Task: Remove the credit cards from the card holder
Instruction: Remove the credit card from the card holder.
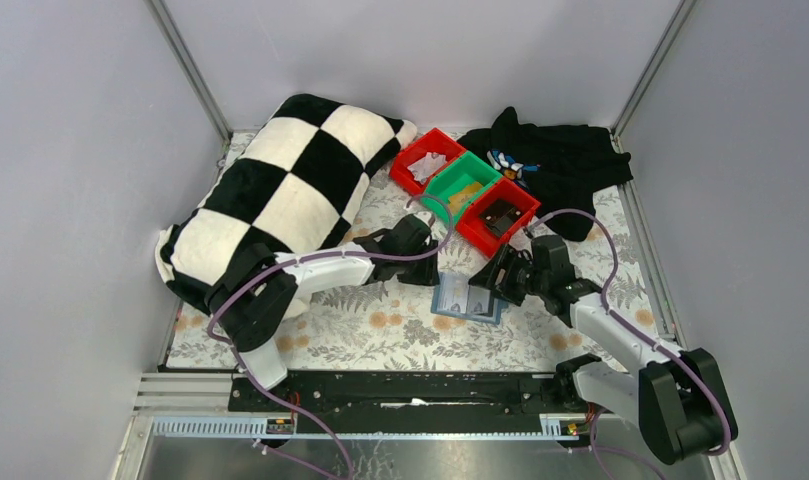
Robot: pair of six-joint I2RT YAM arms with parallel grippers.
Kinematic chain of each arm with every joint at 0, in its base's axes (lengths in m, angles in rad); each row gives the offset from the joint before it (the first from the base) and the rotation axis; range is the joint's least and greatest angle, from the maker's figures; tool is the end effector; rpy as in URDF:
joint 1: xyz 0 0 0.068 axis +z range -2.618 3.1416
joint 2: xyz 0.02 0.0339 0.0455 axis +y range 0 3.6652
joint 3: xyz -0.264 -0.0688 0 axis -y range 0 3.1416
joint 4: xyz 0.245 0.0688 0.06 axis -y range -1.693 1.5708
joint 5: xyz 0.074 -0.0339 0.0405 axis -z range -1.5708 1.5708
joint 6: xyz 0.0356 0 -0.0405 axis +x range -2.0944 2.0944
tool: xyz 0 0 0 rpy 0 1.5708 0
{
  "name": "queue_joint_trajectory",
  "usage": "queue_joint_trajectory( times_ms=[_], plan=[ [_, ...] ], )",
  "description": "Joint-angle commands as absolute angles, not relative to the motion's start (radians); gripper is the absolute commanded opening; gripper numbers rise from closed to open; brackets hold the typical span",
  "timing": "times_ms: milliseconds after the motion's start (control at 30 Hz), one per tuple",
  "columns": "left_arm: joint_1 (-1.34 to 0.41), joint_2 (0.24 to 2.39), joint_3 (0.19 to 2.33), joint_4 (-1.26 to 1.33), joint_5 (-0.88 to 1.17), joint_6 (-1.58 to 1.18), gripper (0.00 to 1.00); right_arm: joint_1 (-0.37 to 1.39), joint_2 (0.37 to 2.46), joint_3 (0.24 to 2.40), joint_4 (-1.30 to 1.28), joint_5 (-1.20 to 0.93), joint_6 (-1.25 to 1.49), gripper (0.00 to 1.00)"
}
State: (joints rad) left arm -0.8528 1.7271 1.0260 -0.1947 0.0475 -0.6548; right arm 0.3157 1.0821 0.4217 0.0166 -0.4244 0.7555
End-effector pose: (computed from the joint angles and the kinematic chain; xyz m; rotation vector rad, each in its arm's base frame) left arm 0.2326 -0.2688 0.1766 0.2786 2.5858 -0.6697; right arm 0.1965 0.0796 0.1798 0.2651 2.3435 1.0326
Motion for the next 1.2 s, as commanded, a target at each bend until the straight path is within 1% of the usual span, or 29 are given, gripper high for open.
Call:
queue_joint_trajectory(
  times_ms=[0,100,233,333,433,533,633,933,1167],
  plan=[
    [-0.848,1.672,1.053,-0.192,0.052,-0.649,0.46,0.313,1.009,0.454,-0.129,-0.255,0.719,0.71],
    [-0.849,1.673,1.055,-0.167,0.104,-0.655,0.46,0.313,0.948,0.465,-0.170,-0.196,0.711,0.71],
    [-0.850,1.686,1.051,-0.113,0.172,-0.667,0.45,0.314,0.891,0.475,-0.134,-0.232,0.719,0.71],
    [-0.851,1.686,1.011,-0.014,0.223,-0.696,0.42,0.314,0.942,0.484,-0.085,-0.313,0.724,0.69],
    [-0.851,1.692,0.977,0.080,0.264,-0.731,0.38,0.314,1.027,0.473,0.005,-0.401,0.754,0.63],
    [-0.851,1.721,0.973,0.101,0.269,-0.743,0.33,0.316,1.097,0.454,0.082,-0.454,0.778,0.55],
    [-0.851,1.749,0.961,0.123,0.277,-0.751,0.28,0.319,1.138,0.452,0.105,-0.470,0.778,0.52],
    [-0.845,1.817,0.944,0.121,0.258,-0.755,0.23,0.322,1.221,0.431,0.164,-0.500,0.805,0.50],
    [-0.843,1.829,0.920,0.112,0.230,-0.755,0.23,0.332,1.288,0.410,0.223,-0.507,0.828,0.49]
  ],
)
